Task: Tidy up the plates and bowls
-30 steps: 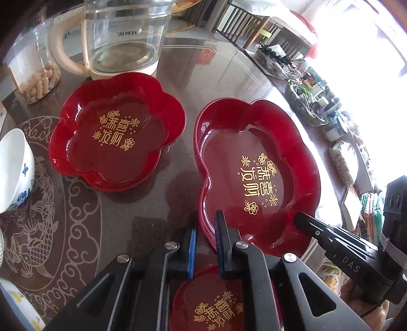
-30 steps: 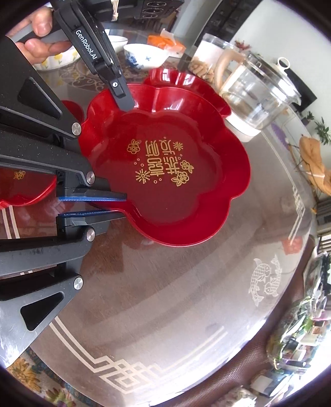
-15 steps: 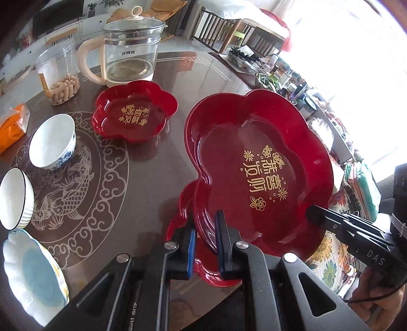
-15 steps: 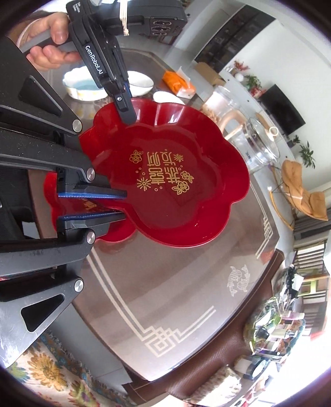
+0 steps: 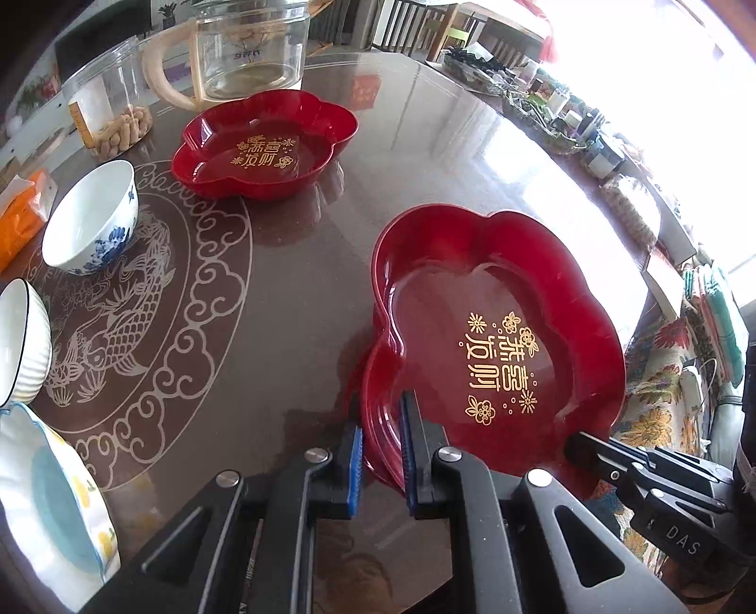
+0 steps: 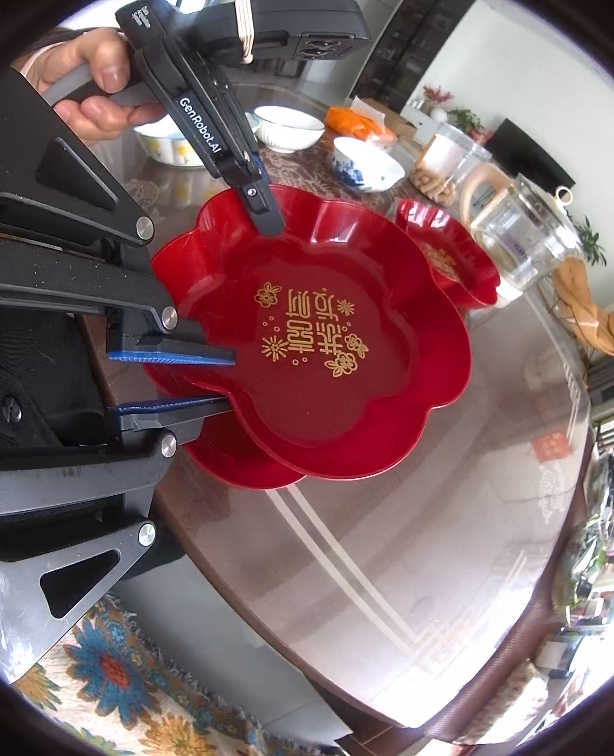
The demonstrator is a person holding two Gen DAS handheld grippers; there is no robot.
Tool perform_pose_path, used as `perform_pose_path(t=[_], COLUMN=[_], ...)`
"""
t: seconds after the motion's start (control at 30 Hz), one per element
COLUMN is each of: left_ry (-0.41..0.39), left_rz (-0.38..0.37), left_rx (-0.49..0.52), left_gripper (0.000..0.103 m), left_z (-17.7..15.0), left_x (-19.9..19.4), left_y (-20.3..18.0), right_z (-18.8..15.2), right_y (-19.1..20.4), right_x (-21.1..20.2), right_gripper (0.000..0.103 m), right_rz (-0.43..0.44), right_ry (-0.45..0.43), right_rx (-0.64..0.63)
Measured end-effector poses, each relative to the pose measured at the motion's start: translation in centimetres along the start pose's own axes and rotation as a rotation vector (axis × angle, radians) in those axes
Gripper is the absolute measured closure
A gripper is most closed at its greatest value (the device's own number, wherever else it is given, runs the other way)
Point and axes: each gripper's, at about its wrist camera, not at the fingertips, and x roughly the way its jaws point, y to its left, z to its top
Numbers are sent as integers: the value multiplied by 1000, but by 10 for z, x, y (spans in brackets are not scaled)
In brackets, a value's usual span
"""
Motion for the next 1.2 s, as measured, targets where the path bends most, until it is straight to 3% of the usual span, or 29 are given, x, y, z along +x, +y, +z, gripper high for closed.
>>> perform_pose_path(t=[0.17,0.37,0.53,0.6,0.73,0.83,0.9,0.97,1.03,1.1,1.13,1.2], left_ry=[-3,-33,-56,-71,-105,-144,-204,-289,-385,-457,-477,-493], left_rz=[42,150,170,168,159,154,146,178,233,277,296,330], left_rx=[63,132,149,143,114,84,74,66,62,65,66,64], left_gripper=[90,90,90,89,88,75,56,25,13,9,4,2], left_z=[-1,-5,0,3,5,2,-5,-15,-31,-50,-61,-82], left_x=[2,6,3,1,-10,-27,-45,-67,-89,-106,-111,-116], left_y=[-8,-14,-17,-17,-11,-4,0,3,3,3,3,3], right_z=[-10,-15,-15,-16,-20,-23,-26,-31,-40,-53,-60,-76], right_y=[4,3,2,5,6,3,1,-1,1,5,8,15], right_x=[5,5,10,13,7,-6,-17,-34,-54,-73,-81,-96], right_gripper=[87,87,87,81,59,51,51,51,45,40,34,31], right_rz=[-31,-74,-74,-71,-59,-50,-51,-59,-83,-132,-168,-233], right_ry=[1,-17,-10,11,-3,-42,-77,-139,-226,-334,-392,-503], right_rx=[-4,-7,-4,-16,-4,7,14,22,16,11,7,6])
